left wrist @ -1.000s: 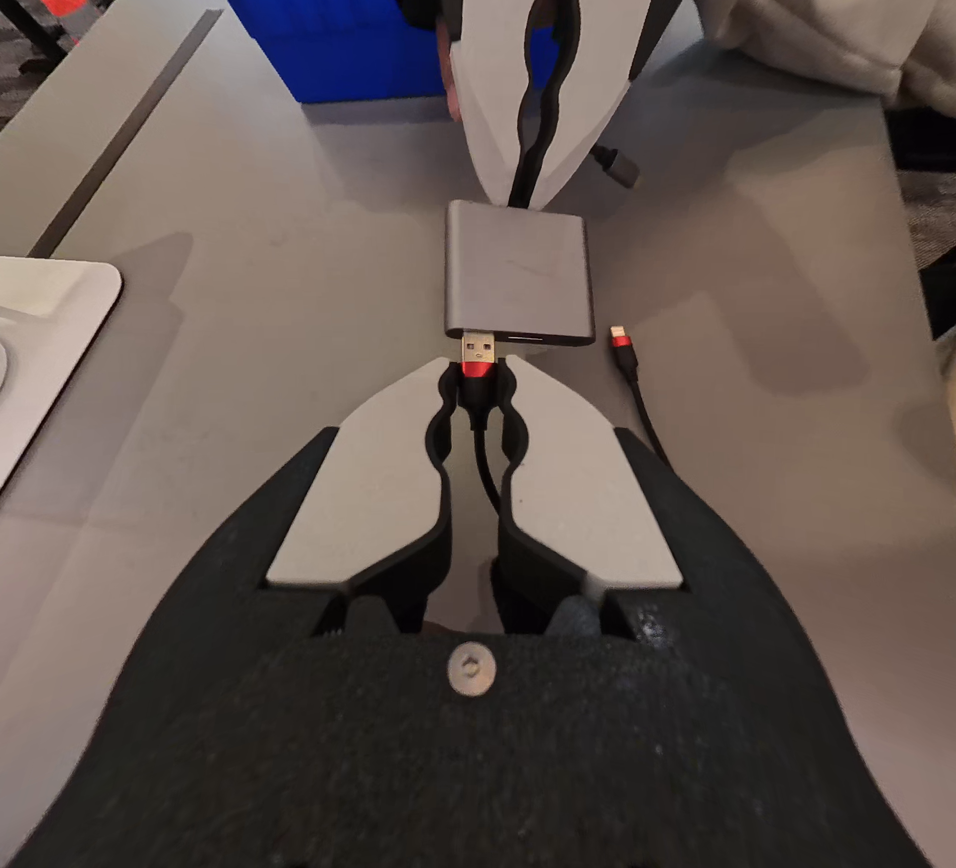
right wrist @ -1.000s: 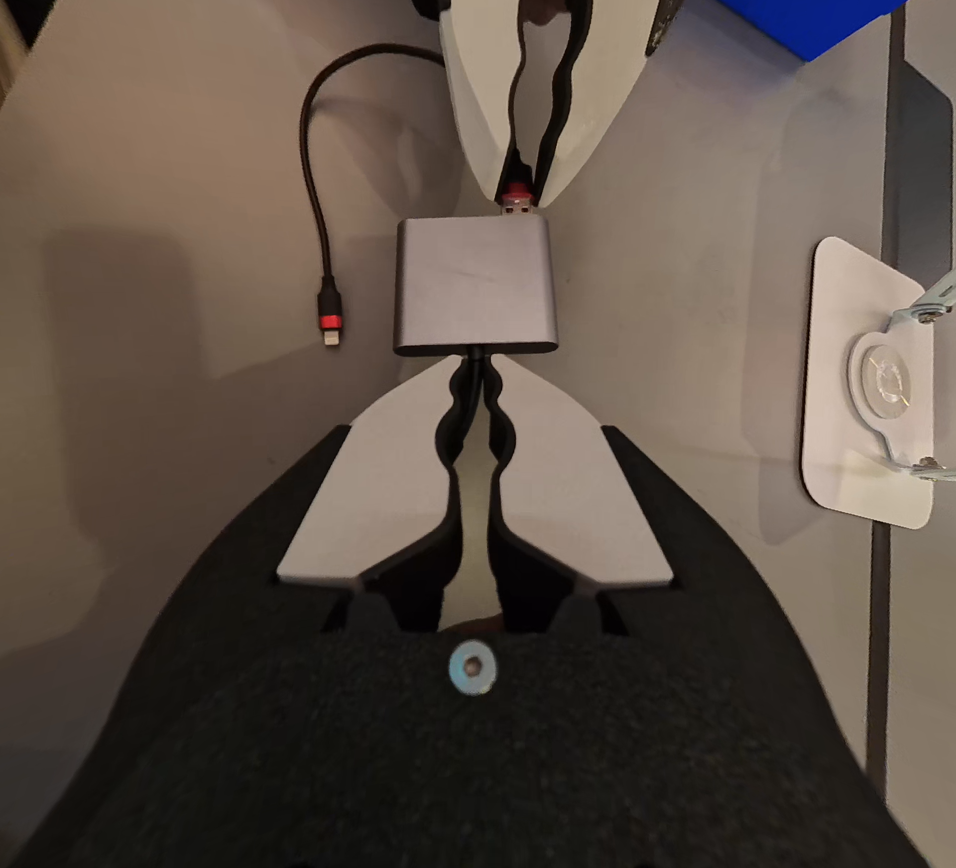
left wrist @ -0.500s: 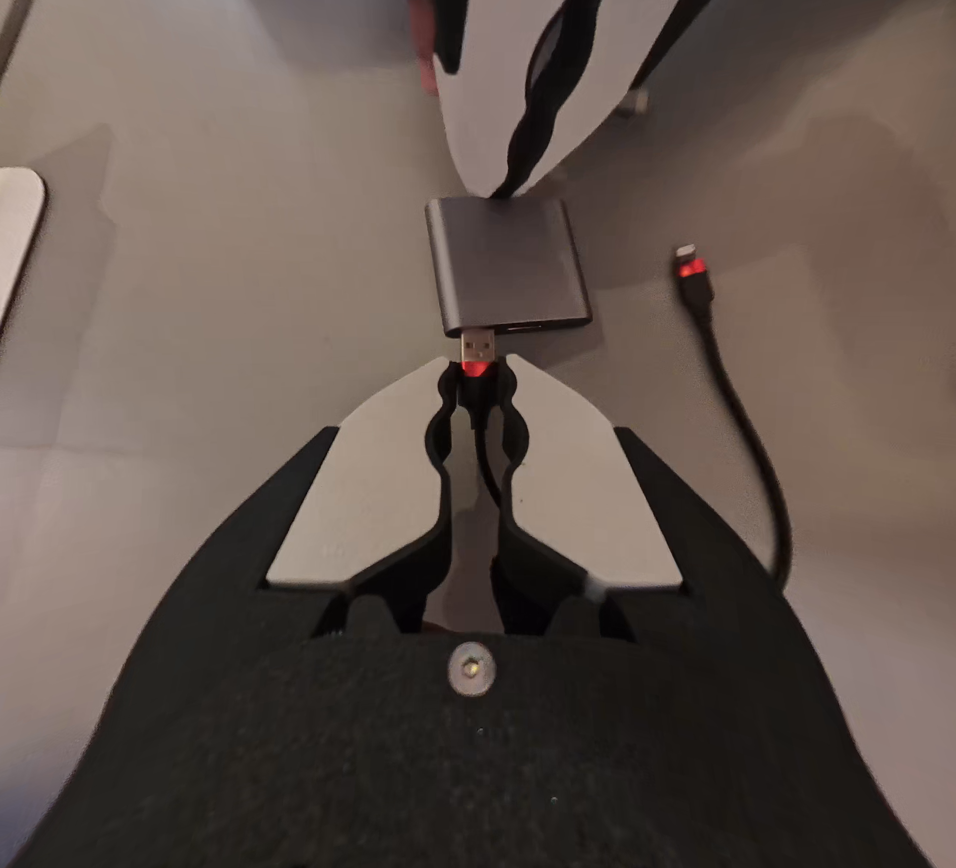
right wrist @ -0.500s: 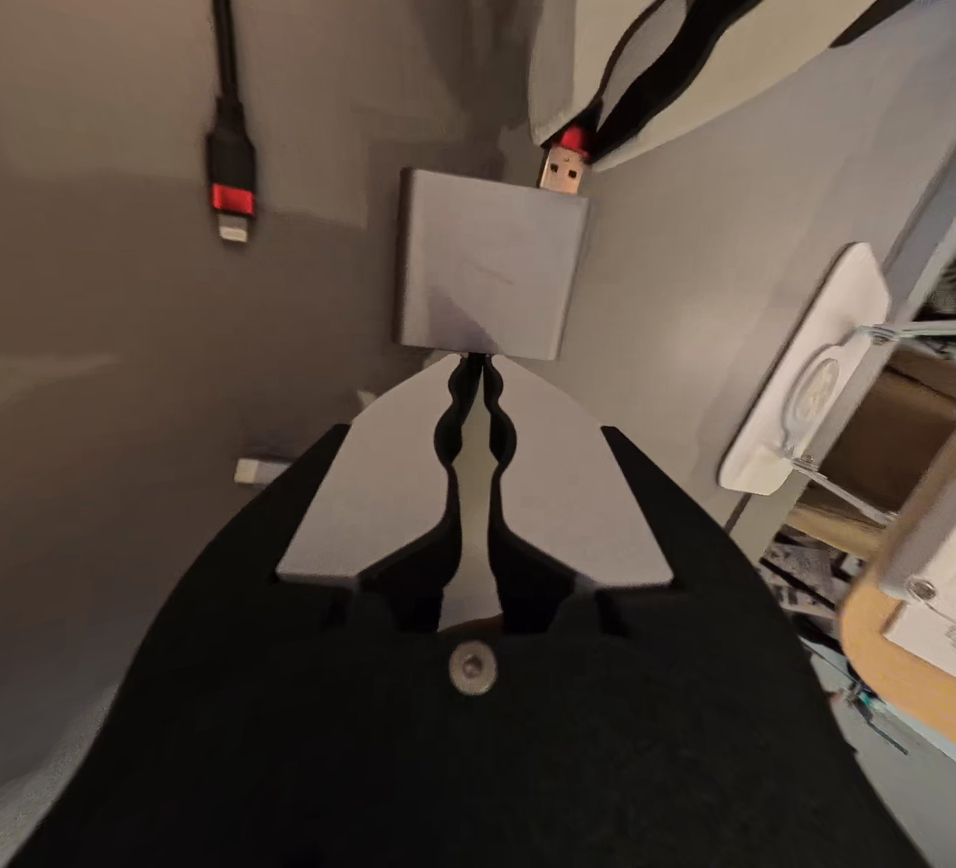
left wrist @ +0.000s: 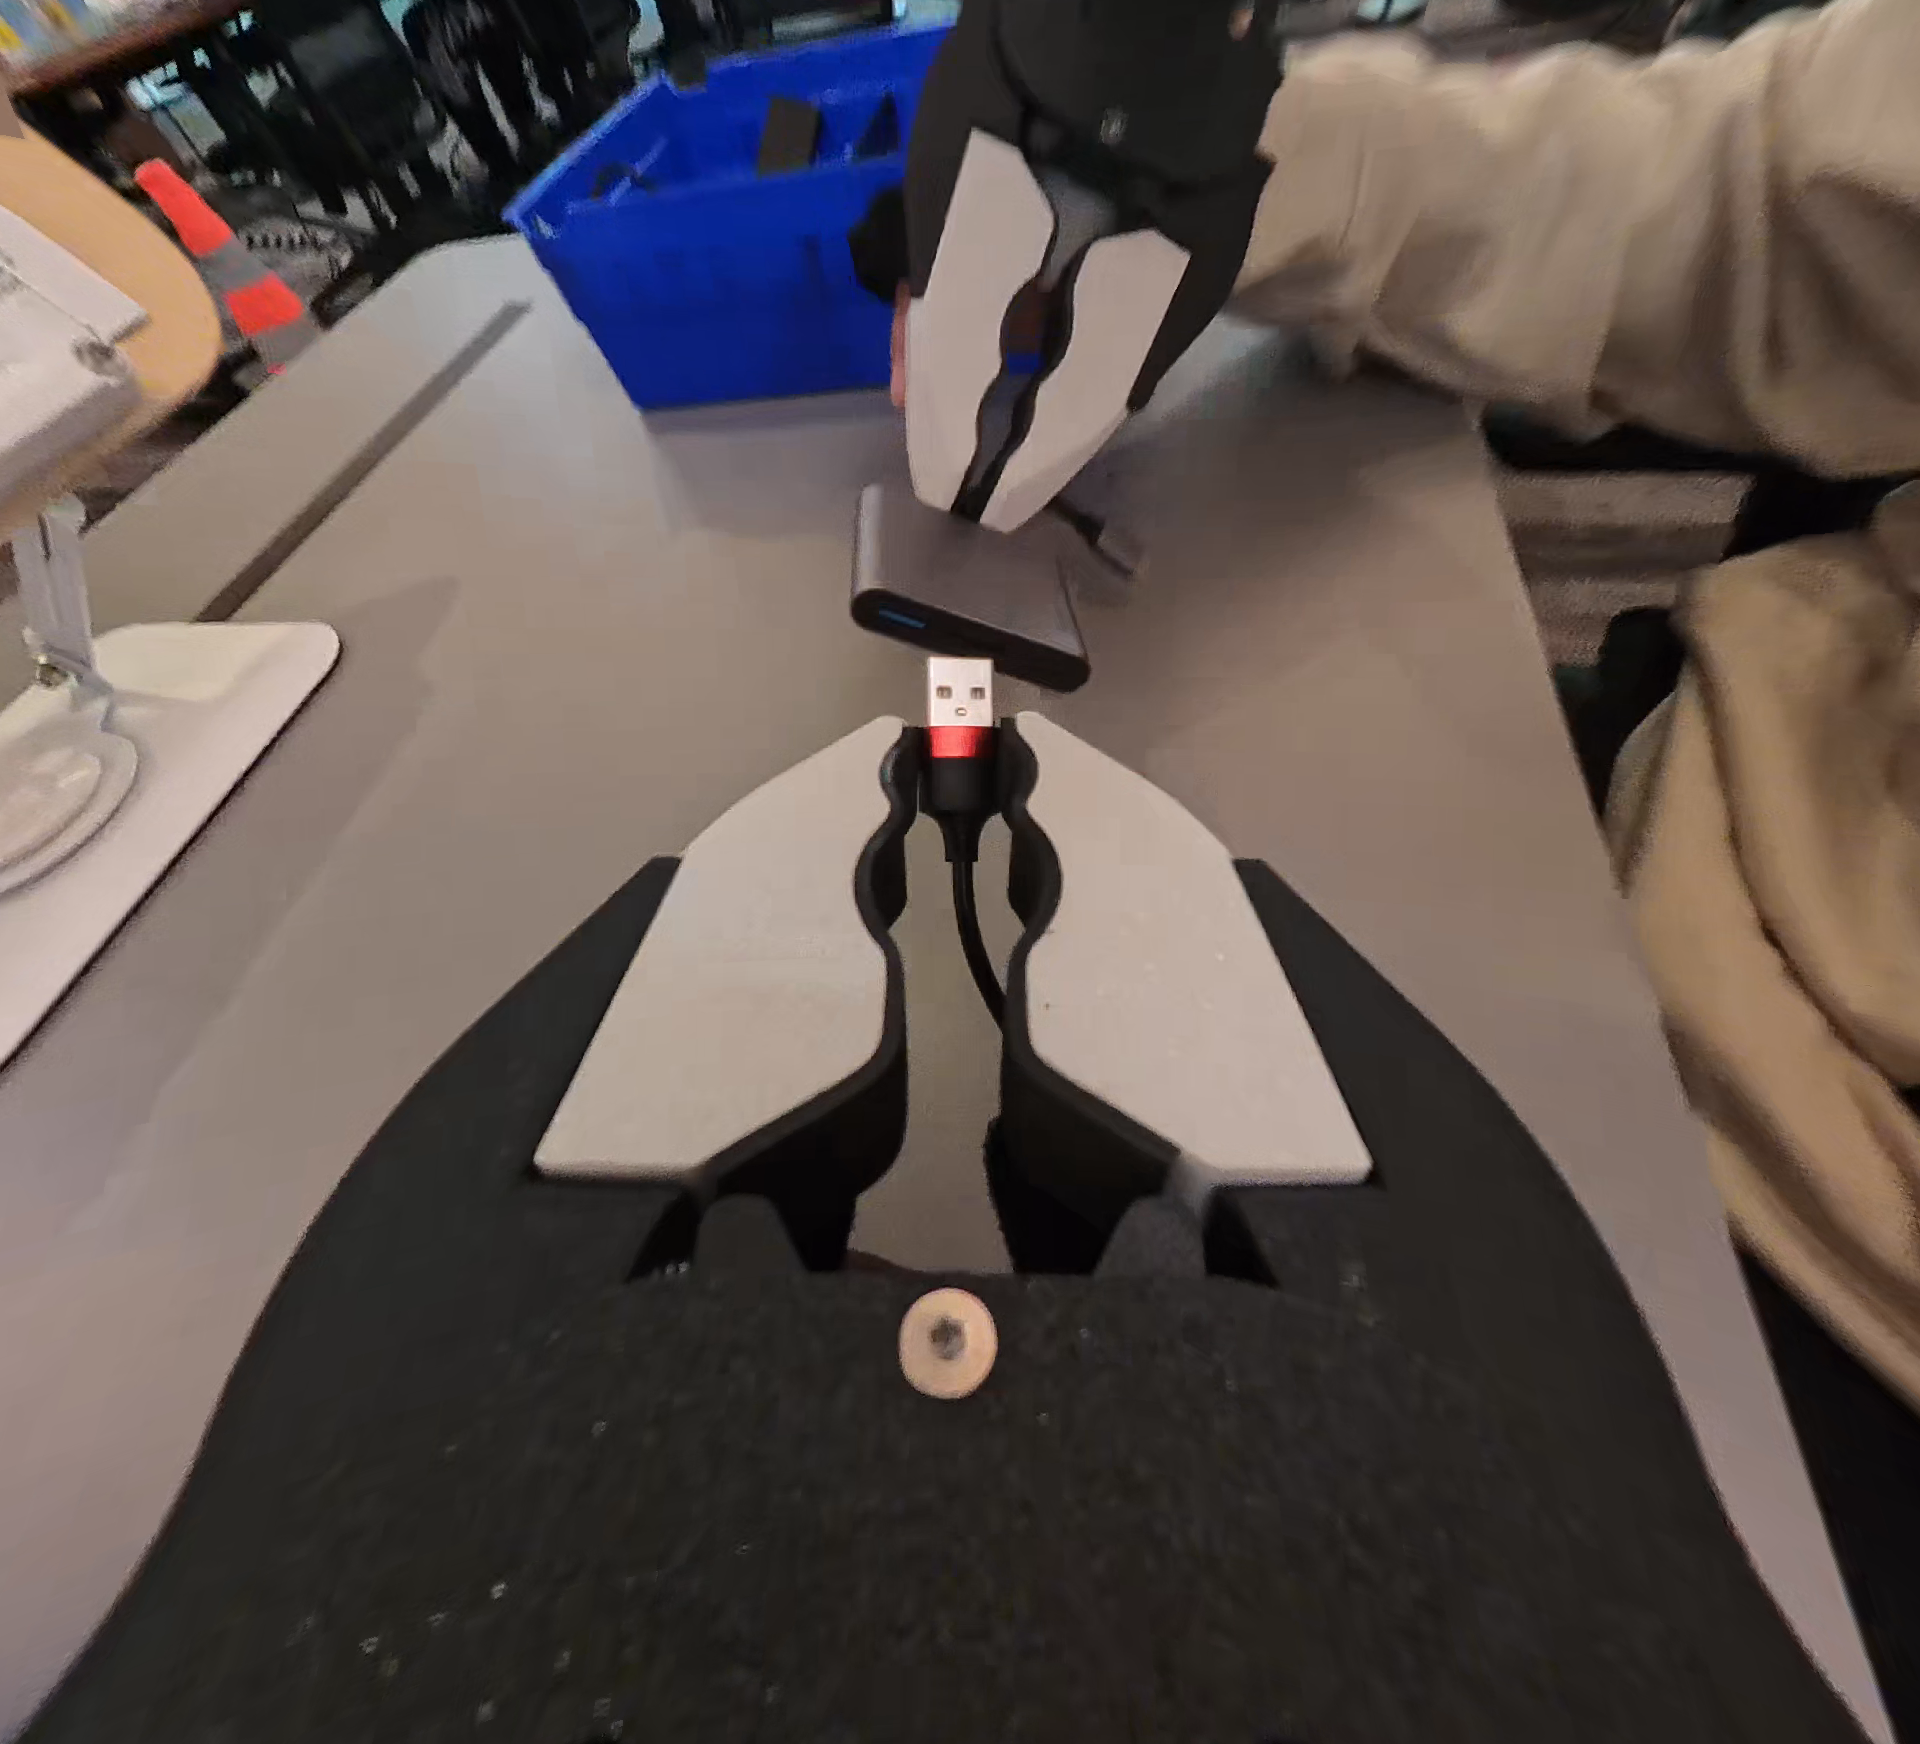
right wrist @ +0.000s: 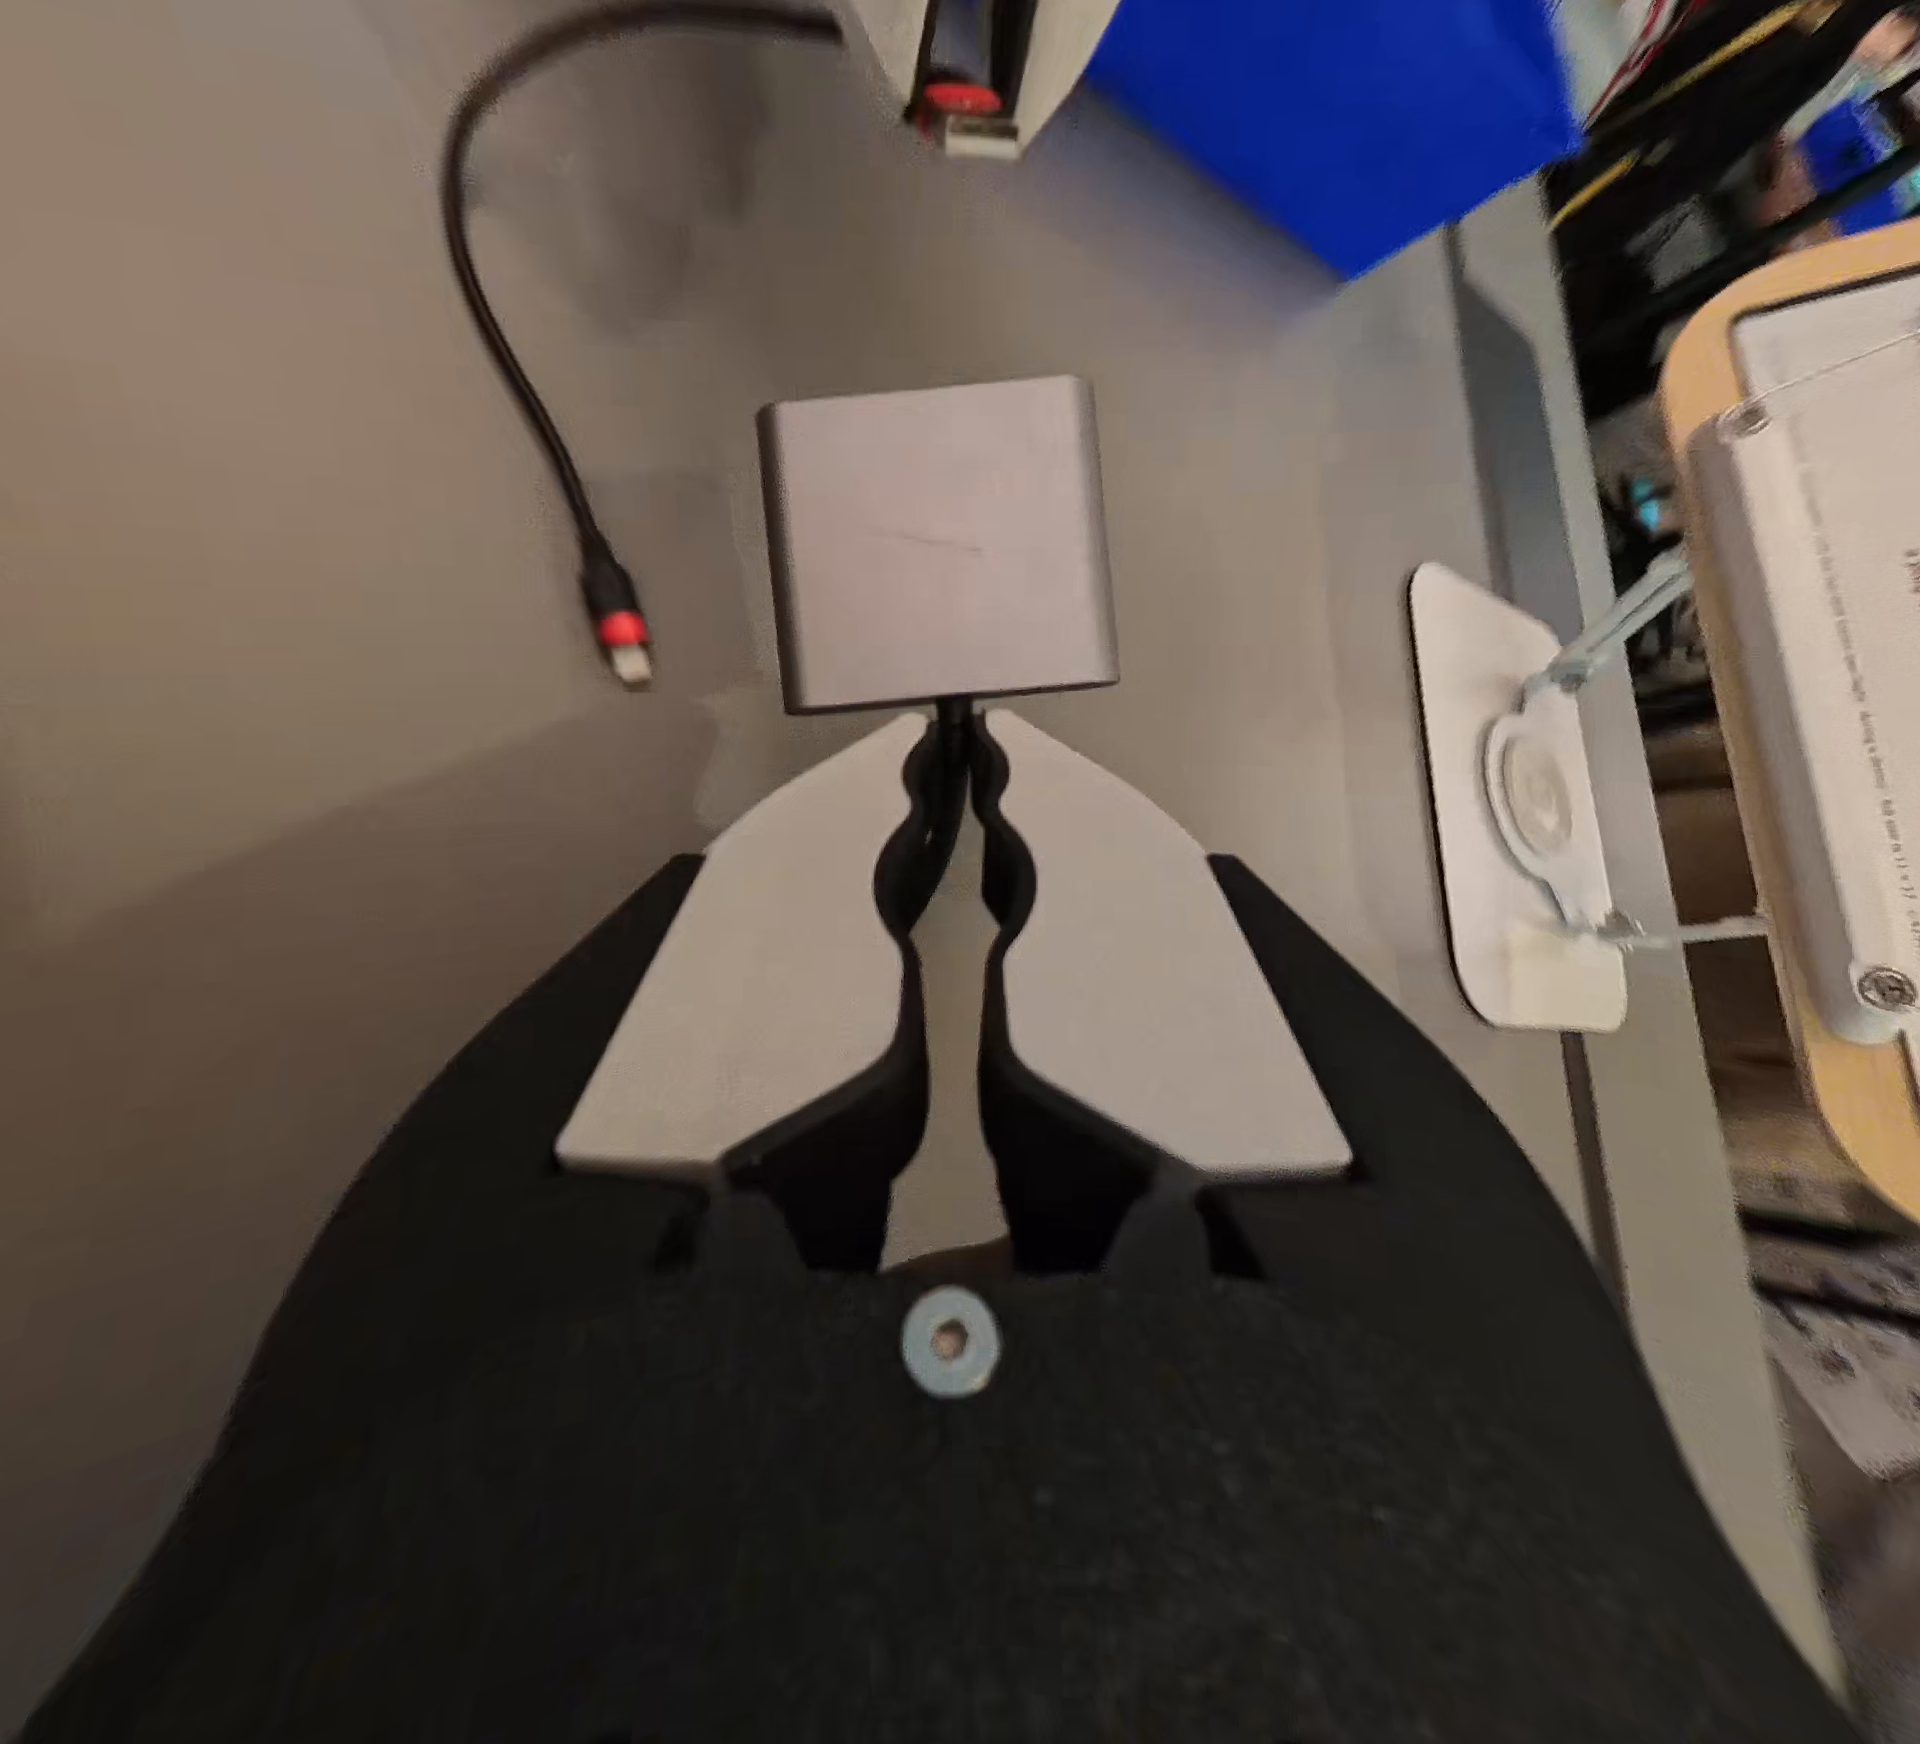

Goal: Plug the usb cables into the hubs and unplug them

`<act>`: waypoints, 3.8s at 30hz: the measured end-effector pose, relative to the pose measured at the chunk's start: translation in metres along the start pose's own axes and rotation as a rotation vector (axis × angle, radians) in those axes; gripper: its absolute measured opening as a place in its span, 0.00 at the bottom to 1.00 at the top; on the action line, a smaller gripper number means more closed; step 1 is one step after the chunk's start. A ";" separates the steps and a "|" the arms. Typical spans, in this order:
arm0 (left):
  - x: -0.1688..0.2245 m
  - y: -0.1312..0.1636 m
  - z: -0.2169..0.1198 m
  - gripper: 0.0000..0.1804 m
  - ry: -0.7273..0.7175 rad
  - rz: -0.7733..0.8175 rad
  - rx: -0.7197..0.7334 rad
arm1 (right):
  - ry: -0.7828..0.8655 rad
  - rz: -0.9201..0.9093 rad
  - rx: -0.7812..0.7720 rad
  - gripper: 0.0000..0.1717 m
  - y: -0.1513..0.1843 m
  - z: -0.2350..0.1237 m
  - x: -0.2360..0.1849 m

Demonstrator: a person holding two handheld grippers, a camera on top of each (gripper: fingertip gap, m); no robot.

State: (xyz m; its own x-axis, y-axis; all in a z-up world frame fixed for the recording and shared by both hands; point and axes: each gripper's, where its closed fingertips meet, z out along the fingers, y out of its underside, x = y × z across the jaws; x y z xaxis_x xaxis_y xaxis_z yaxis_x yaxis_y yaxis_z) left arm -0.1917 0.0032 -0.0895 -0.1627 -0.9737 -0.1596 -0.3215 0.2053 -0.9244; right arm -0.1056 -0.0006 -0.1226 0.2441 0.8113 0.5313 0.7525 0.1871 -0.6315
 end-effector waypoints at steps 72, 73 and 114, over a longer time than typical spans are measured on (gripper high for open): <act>-0.004 0.090 -0.006 0.21 -0.245 -0.256 -0.440 | -0.033 0.136 -0.011 0.03 0.032 0.014 -0.006; -0.005 0.096 -0.006 0.21 -0.242 -0.267 -0.460 | -0.033 0.136 -0.010 0.03 0.032 0.014 -0.006; 0.005 0.052 0.024 0.08 -0.254 0.344 -0.527 | -0.173 0.109 0.050 0.03 0.010 0.020 -0.037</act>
State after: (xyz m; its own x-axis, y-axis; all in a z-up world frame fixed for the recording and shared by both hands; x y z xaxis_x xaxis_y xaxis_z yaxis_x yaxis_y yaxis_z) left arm -0.1869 0.0063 -0.1466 -0.1337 -0.8242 -0.5502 -0.7128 0.4657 -0.5244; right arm -0.1195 -0.0177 -0.1600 0.2106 0.9103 0.3563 0.6947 0.1170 -0.7097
